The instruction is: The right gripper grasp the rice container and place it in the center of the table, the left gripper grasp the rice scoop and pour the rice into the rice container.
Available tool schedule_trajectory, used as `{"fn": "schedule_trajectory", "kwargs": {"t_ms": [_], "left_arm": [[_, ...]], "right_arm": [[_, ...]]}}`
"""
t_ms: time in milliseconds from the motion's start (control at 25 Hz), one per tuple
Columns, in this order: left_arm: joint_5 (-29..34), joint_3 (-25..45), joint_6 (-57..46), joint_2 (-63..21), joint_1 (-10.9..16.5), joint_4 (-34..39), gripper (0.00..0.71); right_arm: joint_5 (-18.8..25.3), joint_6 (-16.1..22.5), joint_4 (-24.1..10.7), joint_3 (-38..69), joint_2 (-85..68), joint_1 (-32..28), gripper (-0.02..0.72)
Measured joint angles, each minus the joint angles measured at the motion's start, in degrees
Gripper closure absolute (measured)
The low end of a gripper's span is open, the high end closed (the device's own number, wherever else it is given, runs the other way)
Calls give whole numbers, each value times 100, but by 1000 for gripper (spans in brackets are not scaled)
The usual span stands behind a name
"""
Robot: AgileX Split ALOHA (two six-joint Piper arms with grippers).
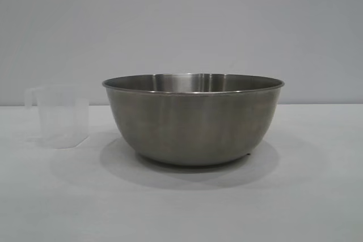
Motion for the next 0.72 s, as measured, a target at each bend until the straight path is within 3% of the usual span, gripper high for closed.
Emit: {"fn": "schedule_trajectory", "kwargs": {"t_ms": [720], "left_arm": [[0, 0, 81, 0, 0, 0, 211]], "right_arm": [[0, 0, 0, 0, 0, 146, 204]]}}
